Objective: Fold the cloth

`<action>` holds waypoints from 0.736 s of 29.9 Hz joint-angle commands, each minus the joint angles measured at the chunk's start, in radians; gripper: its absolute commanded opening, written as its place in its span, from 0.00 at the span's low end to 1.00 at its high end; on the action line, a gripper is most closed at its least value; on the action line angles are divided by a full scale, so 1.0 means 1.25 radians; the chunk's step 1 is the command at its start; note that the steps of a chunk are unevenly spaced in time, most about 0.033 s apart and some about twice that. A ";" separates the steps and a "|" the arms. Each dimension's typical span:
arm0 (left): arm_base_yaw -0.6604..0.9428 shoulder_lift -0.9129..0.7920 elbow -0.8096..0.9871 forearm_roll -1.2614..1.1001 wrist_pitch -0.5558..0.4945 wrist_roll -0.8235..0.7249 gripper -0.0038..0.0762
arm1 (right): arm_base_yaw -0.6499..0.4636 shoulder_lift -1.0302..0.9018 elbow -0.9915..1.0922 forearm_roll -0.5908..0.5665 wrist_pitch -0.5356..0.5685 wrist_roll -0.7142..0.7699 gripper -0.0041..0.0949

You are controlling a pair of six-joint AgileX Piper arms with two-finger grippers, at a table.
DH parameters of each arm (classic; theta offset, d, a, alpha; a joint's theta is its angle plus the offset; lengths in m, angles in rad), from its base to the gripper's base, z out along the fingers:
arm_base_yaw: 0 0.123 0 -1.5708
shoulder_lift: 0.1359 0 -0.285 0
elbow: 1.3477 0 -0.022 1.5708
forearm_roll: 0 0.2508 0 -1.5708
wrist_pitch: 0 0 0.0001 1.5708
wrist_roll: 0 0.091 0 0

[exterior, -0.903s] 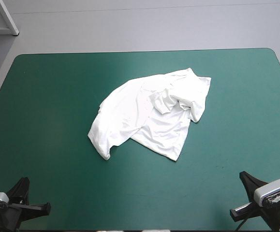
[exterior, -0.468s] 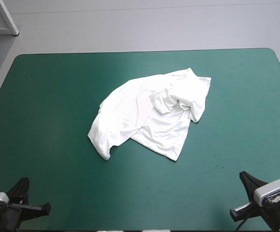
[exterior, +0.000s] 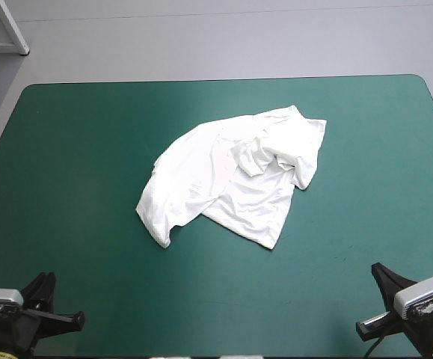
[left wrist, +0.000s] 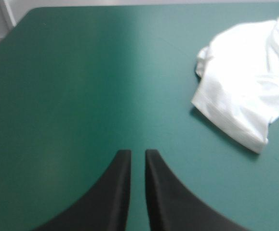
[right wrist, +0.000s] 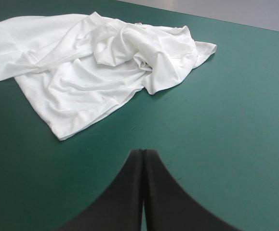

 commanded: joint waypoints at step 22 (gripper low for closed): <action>-0.001 0.739 -0.155 -0.583 -0.069 0.421 0.62 | 0.001 0.011 -0.023 0.002 -0.081 -0.004 0.36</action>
